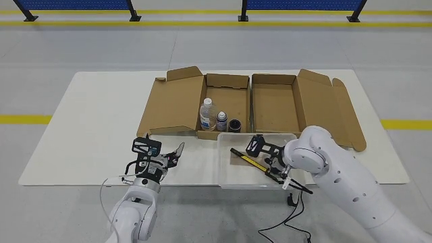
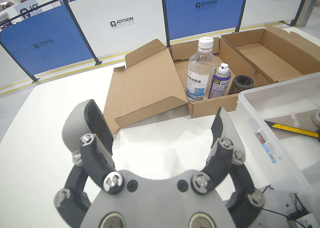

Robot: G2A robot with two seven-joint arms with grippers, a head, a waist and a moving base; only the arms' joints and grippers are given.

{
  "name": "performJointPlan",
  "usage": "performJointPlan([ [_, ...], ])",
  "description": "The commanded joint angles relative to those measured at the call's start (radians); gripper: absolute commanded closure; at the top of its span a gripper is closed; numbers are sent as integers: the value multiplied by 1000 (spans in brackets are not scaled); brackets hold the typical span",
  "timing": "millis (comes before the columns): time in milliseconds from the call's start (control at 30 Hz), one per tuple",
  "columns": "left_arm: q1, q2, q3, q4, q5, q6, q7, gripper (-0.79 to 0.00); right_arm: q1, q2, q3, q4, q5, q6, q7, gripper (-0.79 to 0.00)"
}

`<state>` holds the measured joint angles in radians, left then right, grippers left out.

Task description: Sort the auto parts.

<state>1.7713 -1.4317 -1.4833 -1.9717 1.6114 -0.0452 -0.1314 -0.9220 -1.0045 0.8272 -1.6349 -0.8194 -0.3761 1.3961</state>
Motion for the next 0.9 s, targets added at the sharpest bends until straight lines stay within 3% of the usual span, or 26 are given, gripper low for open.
performJointPlan([
  [0,0,0,0,0,0,0,0,-785,-3,0,-7,5,-8,5,9,-179],
  [200,0,0,0,0,0,0,0,-785,-16,0,-16,30,-18,8,-7,-209],
  [400,0,0,0,0,0,0,0,-785,-21,-1,-25,49,-30,8,-12,-305],
  [667,0,0,0,0,0,0,0,-785,-12,-8,-42,86,-31,7,-34,-360],
  [867,0,0,0,0,0,0,0,-785,2,-18,-65,121,-25,-5,-50,-345],
])
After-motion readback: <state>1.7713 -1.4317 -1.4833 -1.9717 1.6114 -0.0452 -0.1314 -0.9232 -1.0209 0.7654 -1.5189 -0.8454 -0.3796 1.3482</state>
